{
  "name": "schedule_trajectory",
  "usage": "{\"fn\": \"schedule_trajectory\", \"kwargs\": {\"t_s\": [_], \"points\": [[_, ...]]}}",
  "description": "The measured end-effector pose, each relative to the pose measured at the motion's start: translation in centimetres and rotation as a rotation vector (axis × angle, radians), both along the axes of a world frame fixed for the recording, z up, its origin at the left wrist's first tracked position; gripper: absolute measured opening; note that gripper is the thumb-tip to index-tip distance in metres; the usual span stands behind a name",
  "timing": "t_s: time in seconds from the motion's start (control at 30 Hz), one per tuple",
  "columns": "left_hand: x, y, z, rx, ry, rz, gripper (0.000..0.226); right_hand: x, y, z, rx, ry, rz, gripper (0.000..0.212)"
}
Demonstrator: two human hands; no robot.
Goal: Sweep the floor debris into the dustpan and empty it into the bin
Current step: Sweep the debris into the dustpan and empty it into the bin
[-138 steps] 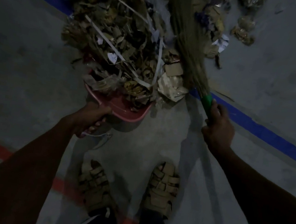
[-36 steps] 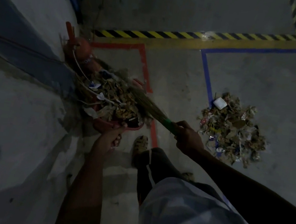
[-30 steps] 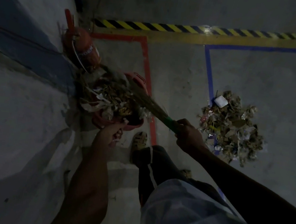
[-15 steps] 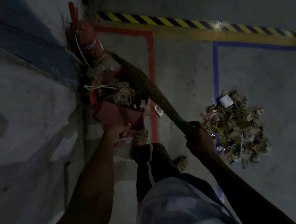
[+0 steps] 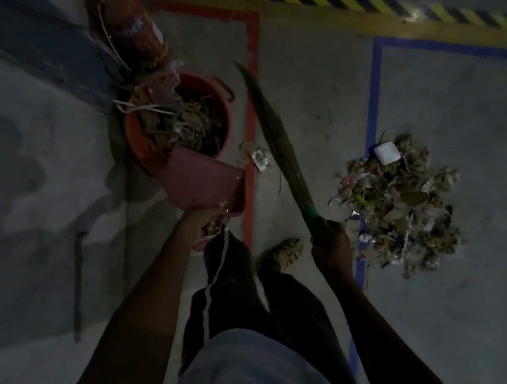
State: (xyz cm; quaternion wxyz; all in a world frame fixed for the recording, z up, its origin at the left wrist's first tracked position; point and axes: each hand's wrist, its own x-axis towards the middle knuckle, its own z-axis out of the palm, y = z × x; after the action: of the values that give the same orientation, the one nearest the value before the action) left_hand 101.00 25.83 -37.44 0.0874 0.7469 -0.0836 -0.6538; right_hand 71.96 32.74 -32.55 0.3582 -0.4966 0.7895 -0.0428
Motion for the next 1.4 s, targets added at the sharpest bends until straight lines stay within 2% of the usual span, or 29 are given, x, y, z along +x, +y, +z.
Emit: {"fn": "schedule_trajectory", "kwargs": {"t_s": [0.07,0.23,0.33,0.53,0.7,0.8,0.9,0.93,1.1,1.23,1.27,1.4], "points": [[-3.2,1.5,-1.4,-0.042,-0.039,0.060,0.043,-1.9,1.4,-2.3,0.008,-0.065,-0.018,0.047],[-9.4,4.6,-10.3,-0.173,-0.152,0.239,0.044,-5.8,3.1,-11.8,0.091,-0.152,-0.059,0.049],[-11.8,5.7,-15.9,-0.240,-0.213,0.325,0.053,-7.1,3.3,-18.1,0.103,-0.179,-0.057,0.049],[-11.4,9.6,-28.5,-0.272,-0.384,0.244,0.083,-7.4,2.9,-29.8,0.071,-0.206,0.029,0.065],[-12.5,9.5,-28.3,-0.230,-0.386,0.189,0.051,-5.0,3.0,-37.4,0.029,-0.233,0.156,0.066],[-12.0,11.0,-30.2,-0.279,-0.412,0.186,0.055,-2.7,2.7,-40.0,0.036,-0.238,0.232,0.061],[-10.8,12.5,-33.1,-0.322,-0.493,0.179,0.087,-1.2,2.8,-42.0,0.049,-0.252,0.313,0.061],[-10.4,13.2,-34.0,-0.340,-0.516,0.170,0.089,-1.0,3.0,-42.5,0.065,-0.246,0.333,0.061],[-9.1,14.1,-35.8,-0.395,-0.526,0.112,0.064,-2.6,4.0,-43.4,0.169,-0.144,0.210,0.056],[-9.5,12.8,-36.0,-0.390,-0.506,0.051,0.086,-6.1,6.0,-43.3,0.169,-0.070,0.108,0.058],[-9.9,12.2,-35.7,-0.406,-0.491,0.040,0.084,-7.1,6.6,-43.3,0.167,-0.048,0.081,0.060],[-11.9,9.0,-34.3,-0.363,-0.457,-0.044,0.052,-10.1,9.0,-42.6,0.149,0.083,-0.038,0.058]]}}
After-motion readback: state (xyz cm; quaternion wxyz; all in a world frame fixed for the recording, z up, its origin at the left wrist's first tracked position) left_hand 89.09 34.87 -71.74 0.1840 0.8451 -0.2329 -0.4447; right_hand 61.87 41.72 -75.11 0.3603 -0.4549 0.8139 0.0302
